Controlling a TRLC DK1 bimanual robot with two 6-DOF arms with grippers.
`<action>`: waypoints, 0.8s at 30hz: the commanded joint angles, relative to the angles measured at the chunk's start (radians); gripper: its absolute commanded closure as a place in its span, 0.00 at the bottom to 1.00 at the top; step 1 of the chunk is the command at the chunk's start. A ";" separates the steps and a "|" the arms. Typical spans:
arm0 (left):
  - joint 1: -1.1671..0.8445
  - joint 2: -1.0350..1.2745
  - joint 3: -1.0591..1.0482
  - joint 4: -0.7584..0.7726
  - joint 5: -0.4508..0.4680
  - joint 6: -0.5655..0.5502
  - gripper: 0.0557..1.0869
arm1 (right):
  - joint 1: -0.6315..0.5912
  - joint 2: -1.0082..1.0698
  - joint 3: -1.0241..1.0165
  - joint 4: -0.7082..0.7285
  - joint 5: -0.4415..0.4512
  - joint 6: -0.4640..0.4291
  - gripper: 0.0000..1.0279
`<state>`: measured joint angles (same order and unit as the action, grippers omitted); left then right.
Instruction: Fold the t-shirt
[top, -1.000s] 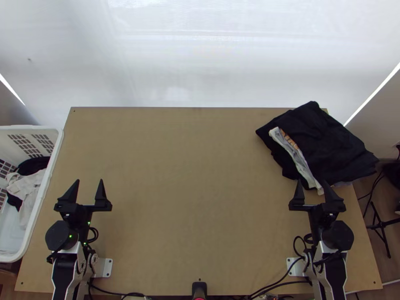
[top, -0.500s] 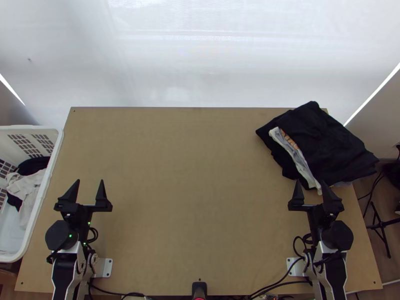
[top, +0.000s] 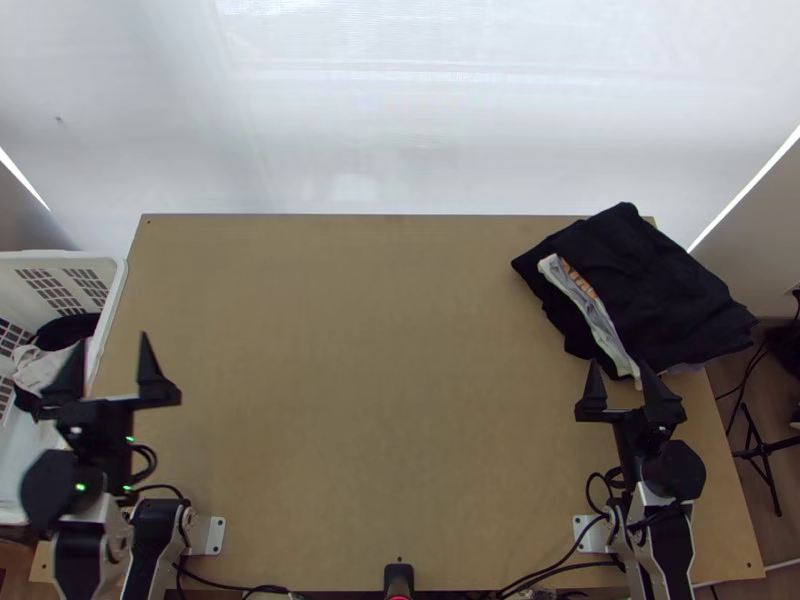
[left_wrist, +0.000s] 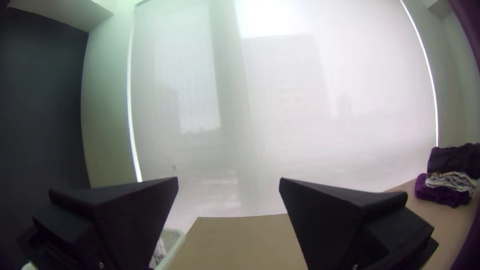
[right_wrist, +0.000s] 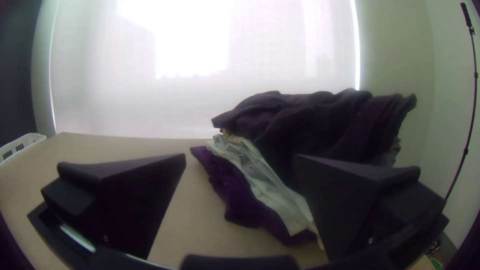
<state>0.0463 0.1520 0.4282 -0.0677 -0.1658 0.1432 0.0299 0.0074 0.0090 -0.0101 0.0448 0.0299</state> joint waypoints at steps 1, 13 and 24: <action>0.015 0.336 0.460 -0.188 -0.193 -0.059 0.05 | 0.002 0.003 0.000 -0.001 0.000 0.002 0.04; 0.603 0.871 0.974 -0.537 -0.193 -0.257 0.05 | -0.001 0.005 0.000 -0.001 0.000 0.005 0.04; 0.909 1.499 1.351 -0.837 -0.057 -0.306 0.05 | -0.024 -0.009 0.000 0.002 0.000 -0.054 0.04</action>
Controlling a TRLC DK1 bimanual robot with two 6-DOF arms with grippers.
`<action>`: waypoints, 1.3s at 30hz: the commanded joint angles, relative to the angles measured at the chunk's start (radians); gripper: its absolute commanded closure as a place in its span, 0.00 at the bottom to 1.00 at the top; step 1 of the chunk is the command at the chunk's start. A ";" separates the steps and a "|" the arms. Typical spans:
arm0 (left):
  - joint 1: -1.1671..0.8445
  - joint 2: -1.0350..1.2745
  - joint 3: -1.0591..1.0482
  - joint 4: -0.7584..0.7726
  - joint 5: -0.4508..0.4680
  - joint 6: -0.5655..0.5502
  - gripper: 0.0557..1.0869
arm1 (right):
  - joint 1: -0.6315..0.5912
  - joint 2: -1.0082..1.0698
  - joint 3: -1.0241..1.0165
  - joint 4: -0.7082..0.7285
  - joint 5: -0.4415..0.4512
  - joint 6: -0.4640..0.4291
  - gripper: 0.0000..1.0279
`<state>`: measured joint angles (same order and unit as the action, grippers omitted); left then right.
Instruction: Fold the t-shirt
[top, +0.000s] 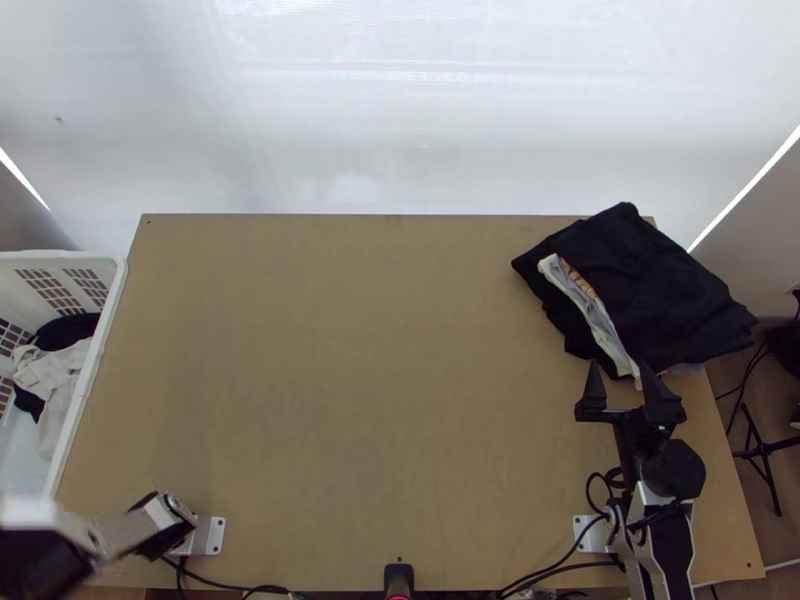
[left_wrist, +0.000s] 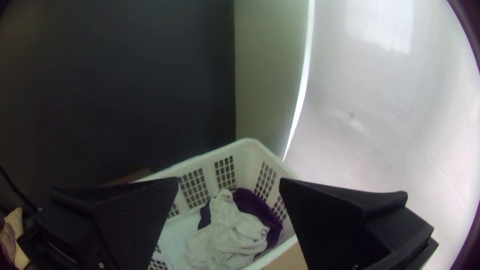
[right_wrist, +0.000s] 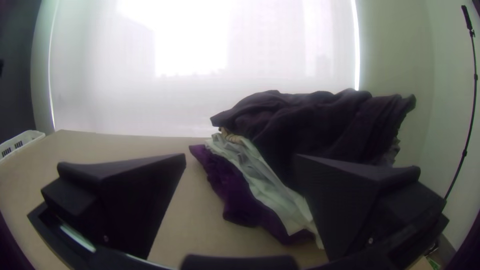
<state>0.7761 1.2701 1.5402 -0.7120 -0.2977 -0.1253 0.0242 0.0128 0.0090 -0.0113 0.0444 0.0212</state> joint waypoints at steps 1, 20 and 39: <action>0.201 0.442 0.274 -0.225 0.114 -0.037 0.05 | -0.020 -0.013 0.000 0.002 0.000 -0.046 0.04; 0.298 1.193 0.523 -0.155 0.350 0.233 0.05 | -0.018 -0.013 -0.001 0.002 0.000 -0.046 0.04; 0.233 1.566 0.709 -0.090 0.448 0.351 0.15 | -0.018 -0.013 0.000 0.004 0.000 -0.046 0.04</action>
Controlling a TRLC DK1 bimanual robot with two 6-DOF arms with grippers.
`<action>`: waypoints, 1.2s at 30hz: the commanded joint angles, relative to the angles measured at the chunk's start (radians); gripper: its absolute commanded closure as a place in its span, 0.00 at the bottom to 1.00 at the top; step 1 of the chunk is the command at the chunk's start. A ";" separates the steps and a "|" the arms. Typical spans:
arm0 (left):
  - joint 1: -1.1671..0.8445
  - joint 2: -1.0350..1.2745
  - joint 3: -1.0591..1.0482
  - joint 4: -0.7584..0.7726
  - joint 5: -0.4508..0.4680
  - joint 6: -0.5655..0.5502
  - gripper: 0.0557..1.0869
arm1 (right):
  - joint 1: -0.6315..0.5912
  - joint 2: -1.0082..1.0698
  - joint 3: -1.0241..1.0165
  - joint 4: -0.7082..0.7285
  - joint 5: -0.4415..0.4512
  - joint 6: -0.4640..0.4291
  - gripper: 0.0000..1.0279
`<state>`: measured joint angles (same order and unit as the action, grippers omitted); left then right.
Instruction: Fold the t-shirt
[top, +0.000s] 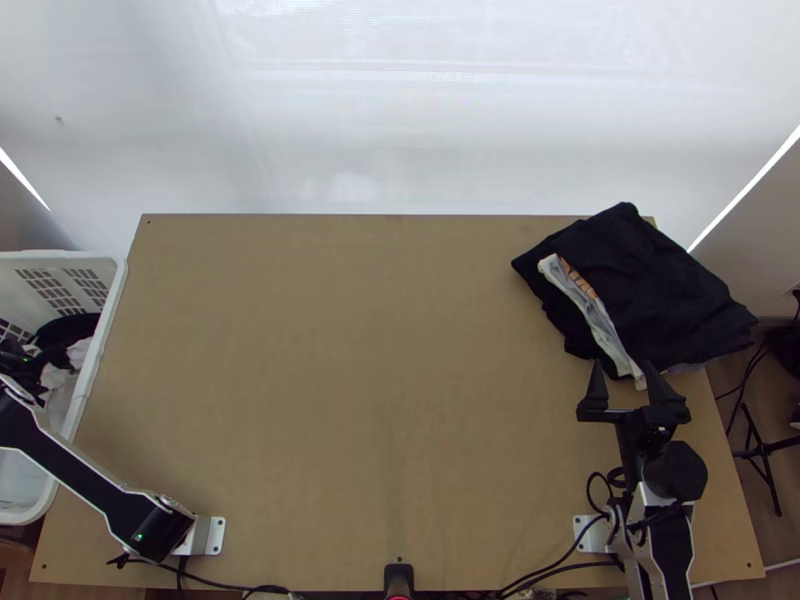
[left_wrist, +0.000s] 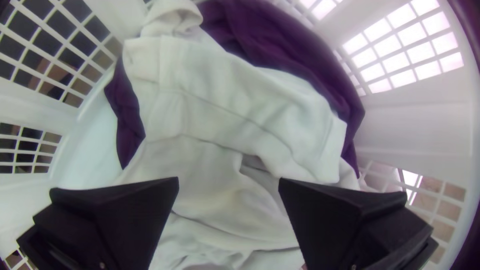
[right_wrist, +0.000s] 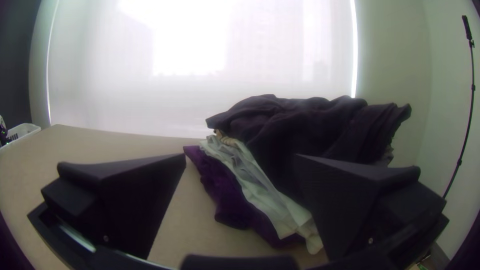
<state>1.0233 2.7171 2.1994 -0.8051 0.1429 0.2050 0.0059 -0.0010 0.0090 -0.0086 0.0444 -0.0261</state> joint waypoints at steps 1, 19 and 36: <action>-0.014 0.124 0.049 0.004 0.007 0.022 0.31 | 0.000 0.001 0.000 0.001 0.000 0.002 0.04; 0.070 -0.353 0.051 -0.026 0.218 -0.130 0.97 | 0.000 -0.001 0.000 -0.001 0.000 0.002 0.04; 0.078 -1.039 -0.049 -0.097 0.448 -0.308 0.97 | 0.000 0.001 -0.001 0.001 0.000 0.002 0.04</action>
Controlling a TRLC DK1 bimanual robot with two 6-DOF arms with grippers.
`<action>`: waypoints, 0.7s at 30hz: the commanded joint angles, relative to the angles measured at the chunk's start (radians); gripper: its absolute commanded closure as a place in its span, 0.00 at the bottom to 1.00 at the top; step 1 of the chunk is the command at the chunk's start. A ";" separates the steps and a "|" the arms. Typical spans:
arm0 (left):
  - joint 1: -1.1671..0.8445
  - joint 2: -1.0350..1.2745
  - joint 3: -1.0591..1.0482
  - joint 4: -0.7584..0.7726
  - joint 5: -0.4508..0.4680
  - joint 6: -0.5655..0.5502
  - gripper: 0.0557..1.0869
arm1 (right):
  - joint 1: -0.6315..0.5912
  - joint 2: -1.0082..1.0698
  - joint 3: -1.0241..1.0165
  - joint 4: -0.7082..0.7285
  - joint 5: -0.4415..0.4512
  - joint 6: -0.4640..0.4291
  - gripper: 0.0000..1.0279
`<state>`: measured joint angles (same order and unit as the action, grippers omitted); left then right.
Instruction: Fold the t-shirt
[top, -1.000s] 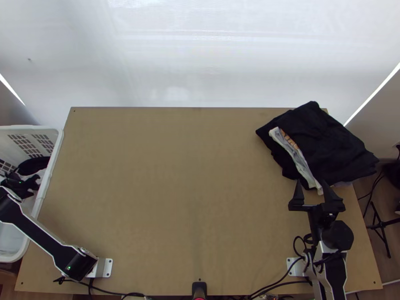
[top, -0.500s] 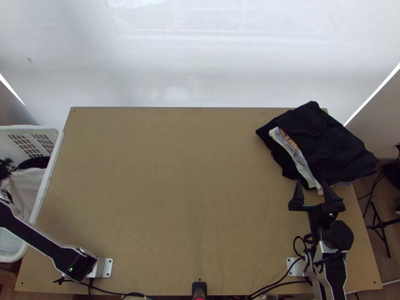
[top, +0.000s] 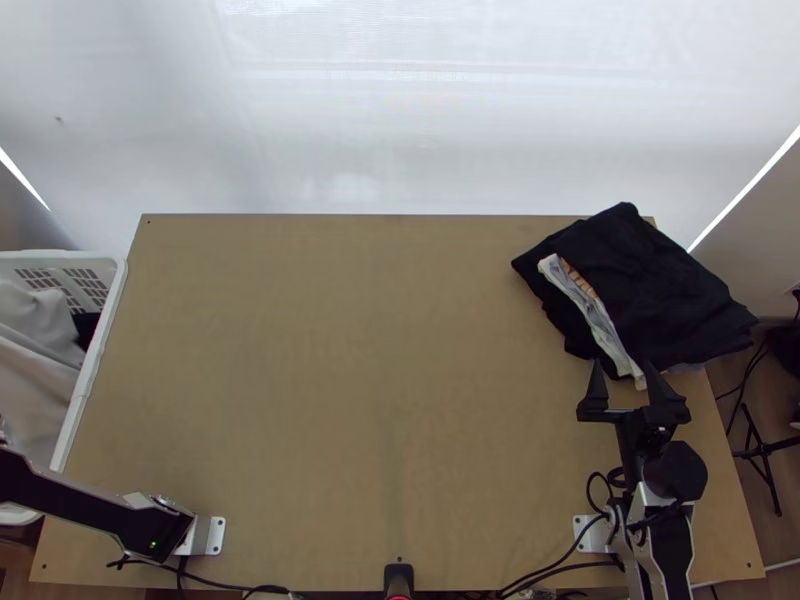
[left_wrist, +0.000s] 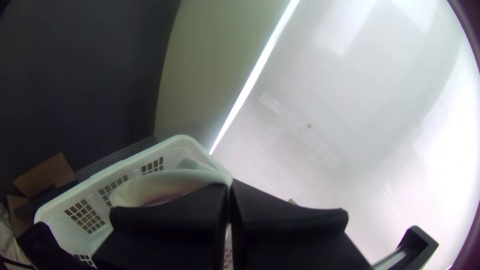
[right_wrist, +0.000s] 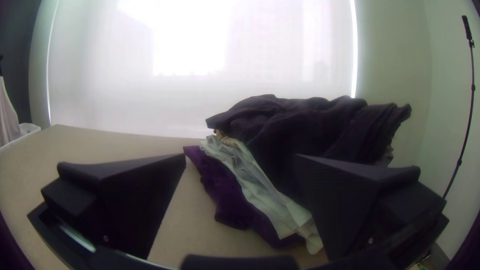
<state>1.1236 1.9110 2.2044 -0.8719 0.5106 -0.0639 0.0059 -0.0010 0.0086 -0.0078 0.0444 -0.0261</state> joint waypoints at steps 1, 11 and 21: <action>-0.038 -0.264 -0.055 -0.035 0.082 -0.040 0.97 | 0.000 0.001 0.001 0.000 0.000 0.002 0.04; -0.229 -0.509 -0.069 -0.088 0.092 -0.053 0.97 | 0.000 -0.001 -0.001 -0.001 0.000 0.002 0.04; -0.536 -0.667 -0.123 -0.088 0.062 -0.119 0.97 | 0.000 0.001 0.001 0.000 0.000 0.002 0.04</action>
<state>0.7879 1.3521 2.1204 -0.9573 0.5961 -0.1505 0.0059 -0.0010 0.0086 -0.0082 0.0444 -0.0231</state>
